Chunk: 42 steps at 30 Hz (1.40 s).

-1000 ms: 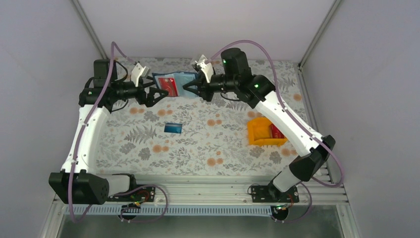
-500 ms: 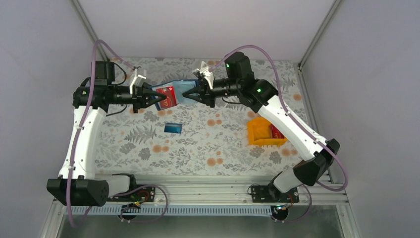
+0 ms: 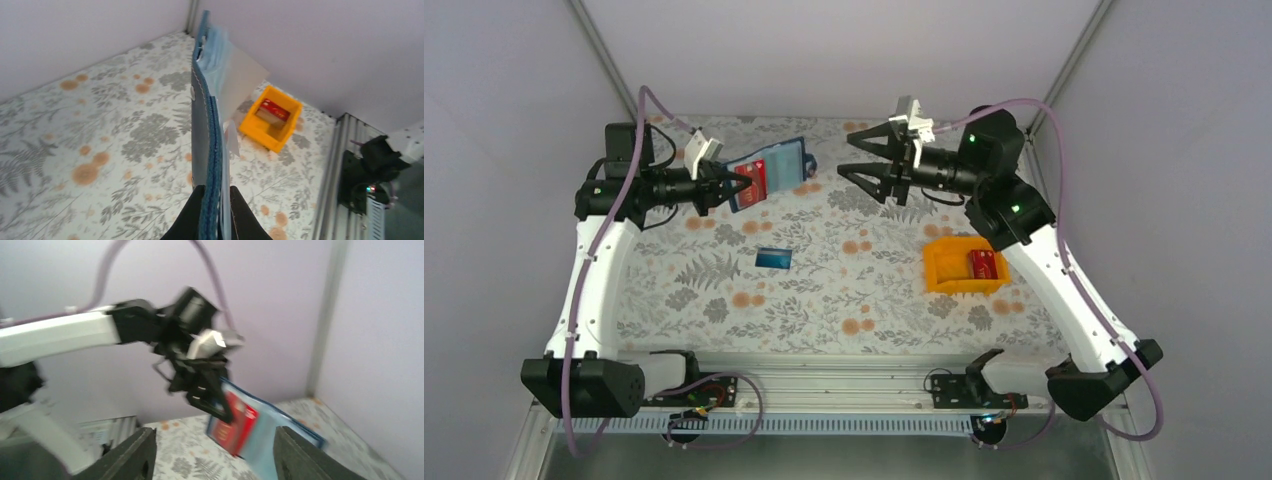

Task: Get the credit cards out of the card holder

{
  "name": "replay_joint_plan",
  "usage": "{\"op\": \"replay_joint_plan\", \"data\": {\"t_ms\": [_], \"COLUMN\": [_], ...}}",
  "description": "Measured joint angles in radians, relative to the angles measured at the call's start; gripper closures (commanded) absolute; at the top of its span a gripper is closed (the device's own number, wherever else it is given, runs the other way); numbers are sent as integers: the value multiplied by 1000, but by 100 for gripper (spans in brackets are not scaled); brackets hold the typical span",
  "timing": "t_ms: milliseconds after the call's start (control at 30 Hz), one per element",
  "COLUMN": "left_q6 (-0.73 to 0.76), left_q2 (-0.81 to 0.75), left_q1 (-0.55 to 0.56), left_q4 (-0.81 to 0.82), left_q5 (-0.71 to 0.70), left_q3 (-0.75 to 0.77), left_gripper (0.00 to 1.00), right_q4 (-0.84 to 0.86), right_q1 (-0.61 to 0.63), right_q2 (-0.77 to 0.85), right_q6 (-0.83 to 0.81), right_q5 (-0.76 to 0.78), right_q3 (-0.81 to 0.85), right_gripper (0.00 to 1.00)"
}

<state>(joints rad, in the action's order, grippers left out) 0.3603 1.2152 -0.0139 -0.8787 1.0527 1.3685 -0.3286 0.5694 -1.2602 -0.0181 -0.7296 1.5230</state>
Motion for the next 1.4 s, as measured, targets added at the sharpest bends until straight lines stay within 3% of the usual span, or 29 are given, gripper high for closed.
{"op": "replay_joint_plan", "data": {"t_ms": [167,300,467,900,1067,1333,1400], "left_q6": [-34,-32,2,92,101,119,123], "left_q2": [0,-1,-8,-13,-12,-13,-13], "left_q1": [-2,-2,-2,-4,-4,-4,-4], "left_q4": [33,32,13,-62,-70,-85,-87], "left_q5": [-51,-18,88,222,238,253,254], "left_q3": [-13,-13,-13,-13,-13,-13,-13], "left_gripper": [98,98,98,98,98,97,90], "right_q4": [56,43,2,13,4,-1,-3], "right_q1": [82,150,148,141,160,160,159], "right_q2": [-48,-226,-372,-426,-452,-453,-452], "right_q6": [14,10,16,34,15,7,1], "right_q5": [-174,-209,-174,-243,-283,-299,-299], "right_q3": [35,116,121,146,153,153,153], "right_gripper": [56,59,64,81,95,96,96]}}
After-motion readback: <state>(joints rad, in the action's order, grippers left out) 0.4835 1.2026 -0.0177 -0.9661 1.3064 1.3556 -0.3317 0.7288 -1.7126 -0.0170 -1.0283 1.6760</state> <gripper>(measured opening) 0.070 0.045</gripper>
